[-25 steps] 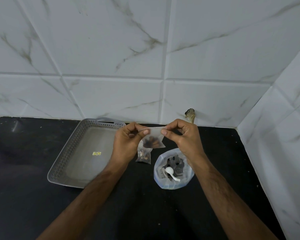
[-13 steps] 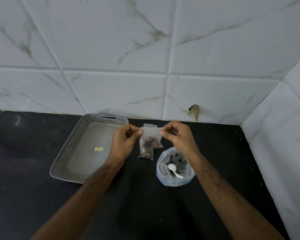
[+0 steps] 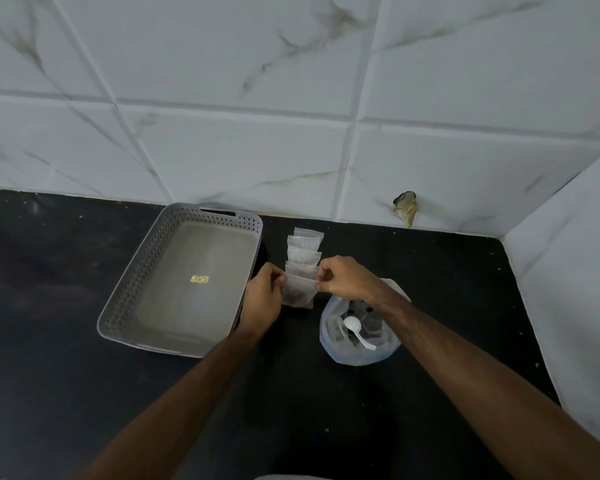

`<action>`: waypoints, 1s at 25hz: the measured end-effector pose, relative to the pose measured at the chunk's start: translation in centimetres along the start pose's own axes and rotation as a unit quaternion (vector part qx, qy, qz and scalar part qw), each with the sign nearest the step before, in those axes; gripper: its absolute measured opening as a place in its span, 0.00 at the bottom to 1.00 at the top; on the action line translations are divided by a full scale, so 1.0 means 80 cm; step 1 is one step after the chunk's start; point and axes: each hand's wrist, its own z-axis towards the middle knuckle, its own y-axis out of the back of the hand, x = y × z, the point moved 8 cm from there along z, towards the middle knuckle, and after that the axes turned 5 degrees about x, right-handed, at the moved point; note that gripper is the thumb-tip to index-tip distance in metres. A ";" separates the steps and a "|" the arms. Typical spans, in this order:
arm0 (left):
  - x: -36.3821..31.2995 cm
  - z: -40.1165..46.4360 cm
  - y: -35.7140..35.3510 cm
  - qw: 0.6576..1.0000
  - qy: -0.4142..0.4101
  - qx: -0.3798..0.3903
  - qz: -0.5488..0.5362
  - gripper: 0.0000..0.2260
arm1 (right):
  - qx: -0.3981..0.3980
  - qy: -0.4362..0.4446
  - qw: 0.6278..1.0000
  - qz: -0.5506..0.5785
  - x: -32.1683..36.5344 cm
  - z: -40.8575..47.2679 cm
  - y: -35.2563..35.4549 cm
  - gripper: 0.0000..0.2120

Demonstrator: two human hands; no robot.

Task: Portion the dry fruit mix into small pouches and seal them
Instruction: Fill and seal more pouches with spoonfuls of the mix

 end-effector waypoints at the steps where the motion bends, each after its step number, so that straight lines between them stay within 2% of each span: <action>1: 0.002 0.004 -0.002 1.000 0.011 0.001 0.007 0.03 | 0.007 -0.010 1.000 -0.006 -0.003 0.006 -0.003 0.04; 5: 0.002 0.022 -0.007 0.999 0.015 0.010 0.045 0.04 | 0.036 -0.037 0.998 -0.021 -0.009 0.024 -0.007 0.04; 12: 0.010 0.038 -0.018 0.997 0.019 0.035 0.062 0.06 | -0.040 -0.060 0.997 -0.022 -0.022 0.035 0.003 0.04; 20: 0.006 0.040 -0.013 0.998 -0.002 0.019 0.054 0.06 | -0.024 -0.051 0.998 -0.029 -0.026 0.029 0.007 0.05; 25: 0.009 0.038 -0.010 0.998 0.000 0.035 0.047 0.08 | -0.095 -0.032 0.995 0.026 -0.033 -0.002 0.047 0.04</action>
